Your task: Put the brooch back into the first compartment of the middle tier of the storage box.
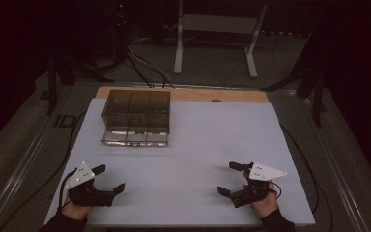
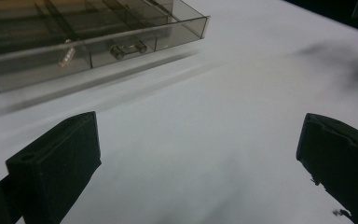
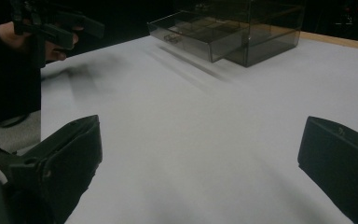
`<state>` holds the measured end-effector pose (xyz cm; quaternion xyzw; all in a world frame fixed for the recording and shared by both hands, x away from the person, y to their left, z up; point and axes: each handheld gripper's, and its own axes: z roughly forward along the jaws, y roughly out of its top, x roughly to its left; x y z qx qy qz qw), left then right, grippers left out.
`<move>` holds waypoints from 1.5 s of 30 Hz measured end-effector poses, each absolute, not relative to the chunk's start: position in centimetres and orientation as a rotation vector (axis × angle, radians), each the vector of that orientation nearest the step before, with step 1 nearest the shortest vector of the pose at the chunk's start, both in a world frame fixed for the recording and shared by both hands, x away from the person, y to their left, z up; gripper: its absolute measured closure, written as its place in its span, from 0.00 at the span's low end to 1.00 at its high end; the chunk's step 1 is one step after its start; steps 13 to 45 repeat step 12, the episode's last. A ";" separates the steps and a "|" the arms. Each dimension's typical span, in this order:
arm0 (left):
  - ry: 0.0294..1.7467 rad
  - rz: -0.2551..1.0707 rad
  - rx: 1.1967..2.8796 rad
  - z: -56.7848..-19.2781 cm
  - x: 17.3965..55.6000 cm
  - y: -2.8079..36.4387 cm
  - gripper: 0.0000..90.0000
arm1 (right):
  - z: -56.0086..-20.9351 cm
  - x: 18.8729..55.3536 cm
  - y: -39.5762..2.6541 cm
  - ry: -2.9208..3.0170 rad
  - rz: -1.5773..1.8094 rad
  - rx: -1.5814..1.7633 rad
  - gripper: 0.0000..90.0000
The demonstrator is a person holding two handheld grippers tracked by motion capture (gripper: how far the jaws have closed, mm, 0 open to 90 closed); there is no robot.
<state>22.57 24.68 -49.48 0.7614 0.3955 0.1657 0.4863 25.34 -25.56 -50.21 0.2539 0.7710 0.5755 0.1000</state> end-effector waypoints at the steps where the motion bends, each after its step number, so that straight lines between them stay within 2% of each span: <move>1: 0.977 0.376 1.821 -49.7 22.7 25.1 0.00 | -50.2 25.4 -25.5 2.280 1.705 0.752 0.00; 45: 0.969 0.409 1.829 -49.9 22.7 24.8 0.00 | -50.2 25.4 -25.5 2.283 1.701 0.752 0.00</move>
